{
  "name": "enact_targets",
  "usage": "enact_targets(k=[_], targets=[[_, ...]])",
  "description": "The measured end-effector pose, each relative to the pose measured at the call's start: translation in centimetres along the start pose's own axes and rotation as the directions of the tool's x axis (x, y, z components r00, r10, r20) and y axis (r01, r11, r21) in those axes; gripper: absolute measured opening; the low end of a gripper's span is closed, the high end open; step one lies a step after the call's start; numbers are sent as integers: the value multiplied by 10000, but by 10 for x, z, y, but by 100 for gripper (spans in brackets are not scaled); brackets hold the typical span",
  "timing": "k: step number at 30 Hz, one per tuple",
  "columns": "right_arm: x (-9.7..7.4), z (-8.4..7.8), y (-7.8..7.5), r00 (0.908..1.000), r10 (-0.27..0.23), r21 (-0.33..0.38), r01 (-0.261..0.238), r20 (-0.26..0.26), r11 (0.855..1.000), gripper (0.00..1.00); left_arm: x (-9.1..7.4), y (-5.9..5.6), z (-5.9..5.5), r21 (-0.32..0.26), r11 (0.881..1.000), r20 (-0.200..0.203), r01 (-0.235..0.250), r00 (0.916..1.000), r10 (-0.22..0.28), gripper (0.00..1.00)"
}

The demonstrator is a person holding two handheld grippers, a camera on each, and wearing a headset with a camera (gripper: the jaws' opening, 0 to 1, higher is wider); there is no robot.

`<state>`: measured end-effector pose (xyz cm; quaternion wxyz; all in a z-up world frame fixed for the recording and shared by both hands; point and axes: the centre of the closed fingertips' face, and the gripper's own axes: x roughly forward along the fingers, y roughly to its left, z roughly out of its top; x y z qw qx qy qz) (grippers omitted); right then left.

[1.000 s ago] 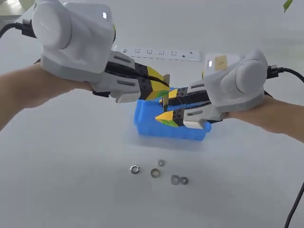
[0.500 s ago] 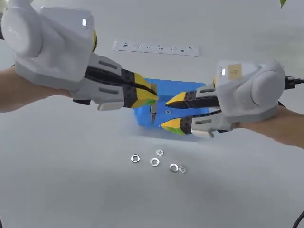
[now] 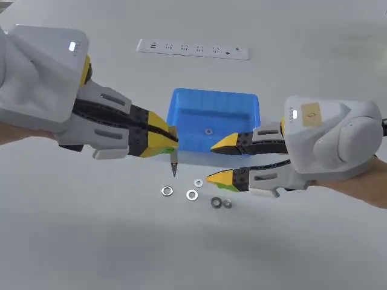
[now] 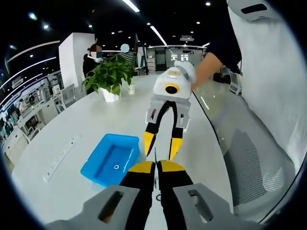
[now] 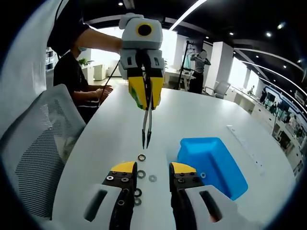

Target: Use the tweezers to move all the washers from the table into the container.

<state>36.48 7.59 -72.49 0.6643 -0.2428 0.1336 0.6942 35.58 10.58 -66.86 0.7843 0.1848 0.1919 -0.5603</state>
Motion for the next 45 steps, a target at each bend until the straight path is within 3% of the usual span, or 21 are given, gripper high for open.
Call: enact_targets(k=[16, 25, 30, 34, 45], targets=[[-4, -19, 23, 9999, -47, 462, 52, -96, 9989, 28, 8, -24, -23, 308, 9985, -164, 444, 9989, -439, 6], [-1, -20, 32, 10000, 11, 828, -15, 41, 9966, 27, 8, -24, -33, 215, 9986, -237, 492, 9985, -487, 6], [-1, -28, 37, 9998, 141, 850, -130, -121, 9963, 27, 9, -18, -32, 338, 9988, -77, 342, 9994, -340, 6], [-2, -32, 38, 9997, 142, 959, -123, -185, 9953, 27, 12, -12, -37, 389, 9986, -224, 361, 9991, -352, 6], [-3, -35, 37, 9998, 100, 1189, -80, -163, 9929, 27, 17, -13, -35, 69, 9989, -51, 458, 9989, -458, 6]])
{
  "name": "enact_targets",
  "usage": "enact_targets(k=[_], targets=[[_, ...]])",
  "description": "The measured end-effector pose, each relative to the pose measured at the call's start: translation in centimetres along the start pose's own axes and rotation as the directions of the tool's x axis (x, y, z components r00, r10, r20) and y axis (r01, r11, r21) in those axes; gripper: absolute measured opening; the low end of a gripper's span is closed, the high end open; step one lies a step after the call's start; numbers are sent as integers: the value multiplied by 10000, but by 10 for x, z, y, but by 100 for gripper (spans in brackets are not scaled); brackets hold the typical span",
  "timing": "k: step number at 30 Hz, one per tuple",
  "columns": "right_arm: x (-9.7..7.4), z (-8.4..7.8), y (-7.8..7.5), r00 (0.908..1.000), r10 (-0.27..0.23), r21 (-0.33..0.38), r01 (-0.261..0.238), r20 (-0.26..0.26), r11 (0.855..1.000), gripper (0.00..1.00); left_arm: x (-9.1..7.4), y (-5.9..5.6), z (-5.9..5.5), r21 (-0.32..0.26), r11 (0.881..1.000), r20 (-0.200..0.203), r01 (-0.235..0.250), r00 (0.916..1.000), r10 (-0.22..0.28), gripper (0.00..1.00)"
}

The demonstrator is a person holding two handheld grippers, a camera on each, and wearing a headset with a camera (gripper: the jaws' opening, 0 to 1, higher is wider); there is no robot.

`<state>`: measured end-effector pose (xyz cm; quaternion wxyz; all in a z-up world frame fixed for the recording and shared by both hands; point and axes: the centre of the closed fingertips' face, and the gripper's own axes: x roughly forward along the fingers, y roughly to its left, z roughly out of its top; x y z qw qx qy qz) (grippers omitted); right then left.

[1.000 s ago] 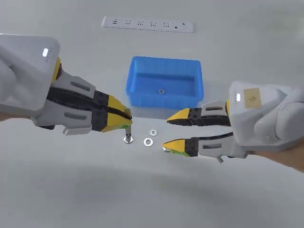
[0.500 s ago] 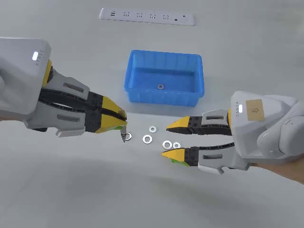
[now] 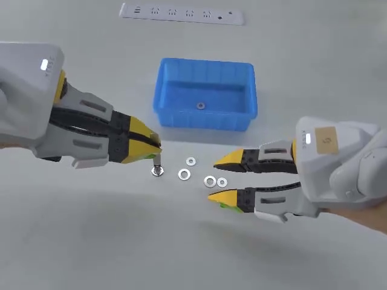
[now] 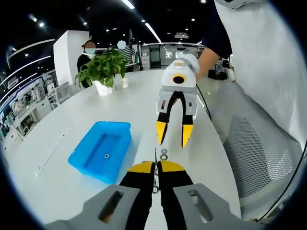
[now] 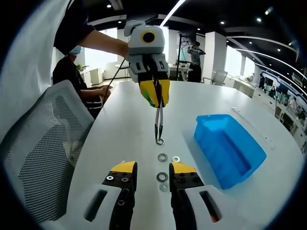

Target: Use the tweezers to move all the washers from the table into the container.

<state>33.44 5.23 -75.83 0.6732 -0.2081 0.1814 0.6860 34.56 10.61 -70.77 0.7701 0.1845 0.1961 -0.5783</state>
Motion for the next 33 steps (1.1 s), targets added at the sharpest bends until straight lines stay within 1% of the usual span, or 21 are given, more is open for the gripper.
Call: enact_targets(k=[6, 7, 8, 12, 14, 16, 20, 23, 26, 27, 31, 33], targets=[[1, 2, 0, 10000, -19, -8, 19, 17, 10000, 27, -1, 0, -5, 23, 9999, -86, -110, 9999, 110, 6], [1, 2, 0, 10000, -6, -8, 6, 14, 10000, 27, -1, -1, -6, -79, 9999, -108, -66, 9999, 65, 6], [1, 2, 1, 10000, 13, -4, -13, 14, 10000, 27, -1, 0, -5, -72, 9999, -13, -111, 9999, 111, 6], [2, 1, 3, 10000, 56, 25, -55, -15, 10000, 27, -1, 0, -5, -123, 9998, 12, -157, 9999, 157, 6], [2, 2, 3, 10000, 78, 55, -78, -12, 10000, 27, -1, -1, -5, -206, 9997, 33, -106, 9999, 107, 6], [5, 5, 2, 9999, 88, 109, -89, 59, 9999, 27, -2, -1, -6, -272, 9996, 45, -78, 10000, 79, 6], [16, 16, -3, 9997, 107, 35, -108, 239, 9999, 27, -2, 0, -6, -286, 9996, 64, -71, 10000, 73, 6], [27, 23, -8, 9991, 170, -4, -170, 396, 9999, 27, -1, 0, -5, -321, 9995, 71, -50, 10000, 52, 6], [40, 29, -9, 9983, 354, -85, -350, 457, 9994, 27, -1, 0, -5, -365, 9993, 102, 1, 9999, 3, 6], [41, 30, -10, 9982, 377, -76, -374, 462, 9993, 27, -1, -1, -5, -360, 9994, 113, 16, 9999, -12, 6], [50, 34, -11, 9967, 532, 142, -542, 615, 9984, 28, -3, -1, -6, -408, 9992, 154, 22, 9999, -16, 6], [55, 36, -10, 9950, 693, 431, -725, 719, 9964, 30, -4, -1, -7, -482, 9988, 193, -9, 9998, 18, 6]])
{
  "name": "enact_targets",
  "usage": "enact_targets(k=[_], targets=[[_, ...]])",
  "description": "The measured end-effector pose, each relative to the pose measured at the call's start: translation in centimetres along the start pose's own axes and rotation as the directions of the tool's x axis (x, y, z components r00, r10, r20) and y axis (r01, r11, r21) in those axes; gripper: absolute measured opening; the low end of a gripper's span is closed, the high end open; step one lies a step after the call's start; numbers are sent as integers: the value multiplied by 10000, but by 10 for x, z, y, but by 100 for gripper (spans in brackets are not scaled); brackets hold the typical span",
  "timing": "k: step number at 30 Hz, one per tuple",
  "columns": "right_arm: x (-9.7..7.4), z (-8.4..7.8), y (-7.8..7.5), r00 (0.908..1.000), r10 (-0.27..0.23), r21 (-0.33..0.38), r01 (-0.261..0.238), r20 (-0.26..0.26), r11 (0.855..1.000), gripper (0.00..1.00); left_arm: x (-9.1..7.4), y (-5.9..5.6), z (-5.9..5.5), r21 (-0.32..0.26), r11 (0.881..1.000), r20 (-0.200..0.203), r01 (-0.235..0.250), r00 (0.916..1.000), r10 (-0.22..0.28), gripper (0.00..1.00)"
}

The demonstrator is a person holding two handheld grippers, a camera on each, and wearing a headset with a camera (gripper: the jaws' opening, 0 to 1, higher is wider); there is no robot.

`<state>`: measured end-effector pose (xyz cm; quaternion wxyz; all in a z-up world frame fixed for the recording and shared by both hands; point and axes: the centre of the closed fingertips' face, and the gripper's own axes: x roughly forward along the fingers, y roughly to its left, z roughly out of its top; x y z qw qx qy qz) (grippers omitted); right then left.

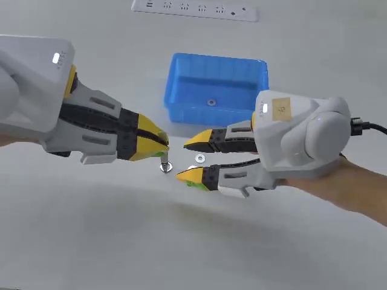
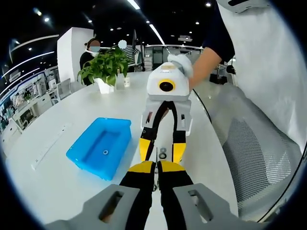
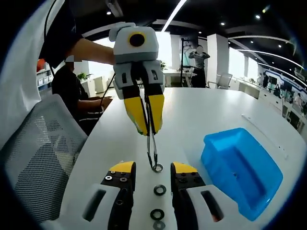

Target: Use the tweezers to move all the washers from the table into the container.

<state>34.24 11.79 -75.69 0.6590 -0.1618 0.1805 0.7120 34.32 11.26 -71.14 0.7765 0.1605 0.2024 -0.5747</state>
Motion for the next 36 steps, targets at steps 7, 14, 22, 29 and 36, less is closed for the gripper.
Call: enact_targets(k=[7, 14, 22, 29, 36], targets=[[18, 0, 0, 9999, 147, 5, -147, -89, 9999, 29, -2, -1, -1, -155, 9999, 93, -25, 10000, 27, 6], [37, 3, 5, 9979, 547, -459, -562, -339, 9974, 21, -4, -1, -2, -230, 9997, 122, -71, 9999, 73, 6], [37, 2, 1, 9968, 603, -615, -635, -518, 9961, 15, -3, -1, -1, -302, 9995, 204, -88, 9997, 95, 6], [38, -1, 4, 9954, 679, -706, -726, -673, 9949, 11, -2, -1, -1, -303, 9995, 262, -70, 9996, 78, 6], [39, -2, 3, 9958, 645, -920, -704, -657, 9933, 10, -4, 2, -3, -471, 9988, 210, -158, 9996, 168, 7]])
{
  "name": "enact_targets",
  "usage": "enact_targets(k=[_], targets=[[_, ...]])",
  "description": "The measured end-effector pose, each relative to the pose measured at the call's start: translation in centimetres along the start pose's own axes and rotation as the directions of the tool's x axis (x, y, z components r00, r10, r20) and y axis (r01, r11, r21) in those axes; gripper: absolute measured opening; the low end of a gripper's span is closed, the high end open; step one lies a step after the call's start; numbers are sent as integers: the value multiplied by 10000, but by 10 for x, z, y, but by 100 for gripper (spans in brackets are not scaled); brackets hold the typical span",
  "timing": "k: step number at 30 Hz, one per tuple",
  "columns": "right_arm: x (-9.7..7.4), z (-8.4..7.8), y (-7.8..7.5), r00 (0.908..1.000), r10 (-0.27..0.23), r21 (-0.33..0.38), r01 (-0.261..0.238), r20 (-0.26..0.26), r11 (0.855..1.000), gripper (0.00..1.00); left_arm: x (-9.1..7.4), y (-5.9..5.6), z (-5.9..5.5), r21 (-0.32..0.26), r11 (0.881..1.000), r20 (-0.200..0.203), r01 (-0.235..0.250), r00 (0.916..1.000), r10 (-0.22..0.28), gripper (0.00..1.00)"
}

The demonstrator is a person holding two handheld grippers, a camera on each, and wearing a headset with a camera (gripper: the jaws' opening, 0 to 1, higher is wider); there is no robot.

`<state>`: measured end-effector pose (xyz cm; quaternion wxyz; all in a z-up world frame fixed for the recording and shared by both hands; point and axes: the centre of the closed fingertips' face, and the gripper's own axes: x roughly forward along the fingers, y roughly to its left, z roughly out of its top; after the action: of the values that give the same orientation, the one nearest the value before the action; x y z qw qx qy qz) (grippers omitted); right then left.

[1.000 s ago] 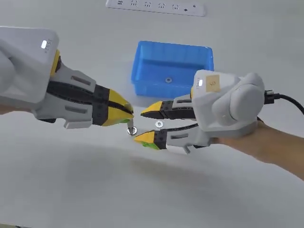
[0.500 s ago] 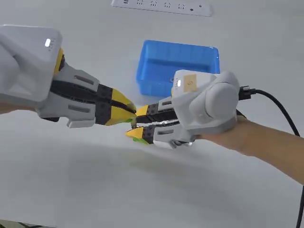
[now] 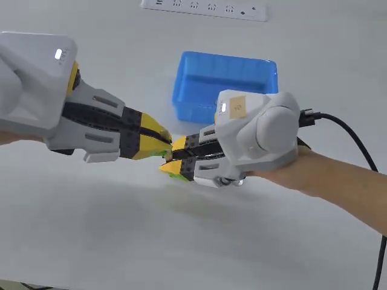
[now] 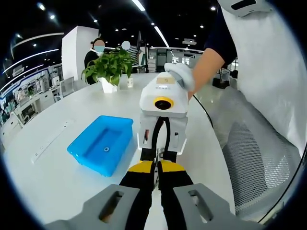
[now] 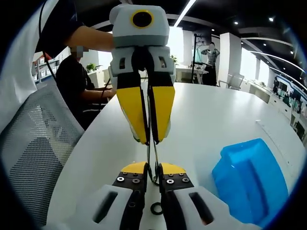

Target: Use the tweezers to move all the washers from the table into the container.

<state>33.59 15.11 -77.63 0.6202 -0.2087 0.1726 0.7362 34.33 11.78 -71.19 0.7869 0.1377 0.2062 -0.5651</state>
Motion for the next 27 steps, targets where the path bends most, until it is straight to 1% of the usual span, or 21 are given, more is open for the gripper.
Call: enact_targets(k=[1, 7, 10, 15, 17, 19, 20, 23, 27], targets=[[0, 0, 0, 10000, -48, -133, 47, -28, 9999, 10, 0, 1, 0, -62, 10000, 31, -36, 10000, 36, 7], [0, 0, 0, 9998, -189, -271, 189, 10, 9995, 9, -1, 1, -1, -128, 9998, -27, -123, 9999, 122, 7], [0, 0, 0, 9998, -221, -307, 221, 24, 9993, 9, -1, 0, -2, -273, 9995, -81, -134, 9999, 132, 7], [-1, 1, 1, 9996, -286, -270, 287, 58, 9992, 9, -2, -1, -1, -507, 9986, -59, -166, 9998, 163, 8], [-2, 1, 1, 9995, -313, -297, 314, 62, 9991, 9, -2, 1, 0, -486, 9985, -87, -265, 9996, 261, 11], [-3, 2, 1, 9994, -320, -263, 322, 100, 9991, 9, -2, 0, 2, -672, 9974, -4, -252, 9997, 253, 13], [-3, 3, 1, 9994, -326, -251, 329, 125, 9991, 9, -2, 1, 3, -655, 9975, 50, -282, 9996, 286, 14], [-4, 4, 0, 9992, -359, -264, 363, 151, 9990, 9, -2, 2, 4, -571, 9978, -9, -334, 9994, 334, 15], [-5, 5, -1, 9990, -398, -242, 403, 197, 9989, 9, -2, -1, 5, -644, 9977, -13, -217, 9998, 217, 16]])
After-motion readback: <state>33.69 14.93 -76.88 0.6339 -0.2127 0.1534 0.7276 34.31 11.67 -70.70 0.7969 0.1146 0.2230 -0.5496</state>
